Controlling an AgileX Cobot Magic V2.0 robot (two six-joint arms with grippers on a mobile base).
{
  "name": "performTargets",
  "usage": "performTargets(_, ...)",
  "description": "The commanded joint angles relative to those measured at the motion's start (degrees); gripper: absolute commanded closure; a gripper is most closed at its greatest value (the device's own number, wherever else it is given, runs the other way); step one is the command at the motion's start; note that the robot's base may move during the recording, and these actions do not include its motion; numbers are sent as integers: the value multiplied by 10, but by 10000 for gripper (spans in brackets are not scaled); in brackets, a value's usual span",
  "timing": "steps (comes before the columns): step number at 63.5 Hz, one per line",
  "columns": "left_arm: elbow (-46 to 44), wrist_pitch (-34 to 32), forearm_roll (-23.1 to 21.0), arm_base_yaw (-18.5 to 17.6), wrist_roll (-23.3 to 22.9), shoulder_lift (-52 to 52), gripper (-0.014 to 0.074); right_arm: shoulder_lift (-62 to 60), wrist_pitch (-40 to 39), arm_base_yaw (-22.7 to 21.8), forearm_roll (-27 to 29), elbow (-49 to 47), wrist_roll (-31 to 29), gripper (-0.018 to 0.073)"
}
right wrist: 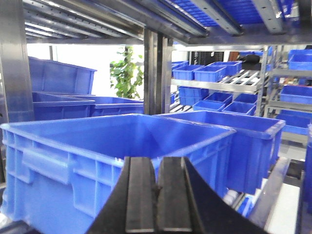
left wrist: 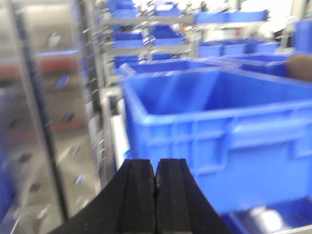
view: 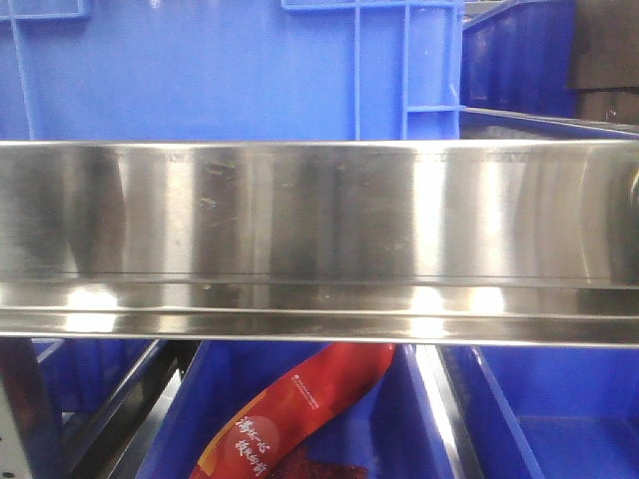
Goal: Grab PVC pipe and place in blue bin
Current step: 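Raise both empty grippers up and out of the blue bin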
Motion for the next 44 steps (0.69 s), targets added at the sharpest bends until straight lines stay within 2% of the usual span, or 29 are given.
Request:
performTargets(1,15,6,-4,19,-6,-24,708,-21,-16,-1,-1,23,1,713)
performTargets(7,28,33,-18,39,-6,-51,708,-41,-23,-1,1,44,1,713)
performTargets(19,44,59,-19,67,-6,-99,708,-63,-43,-1,3,72,1,713)
performTargets(29,45,125,-24,79,-6,-119,708,-66,-43,-1,4,104,1,713)
performTargets(44,59,123,-55,79,-6,-119,708,-66,-57,-1,5,121,1,713)
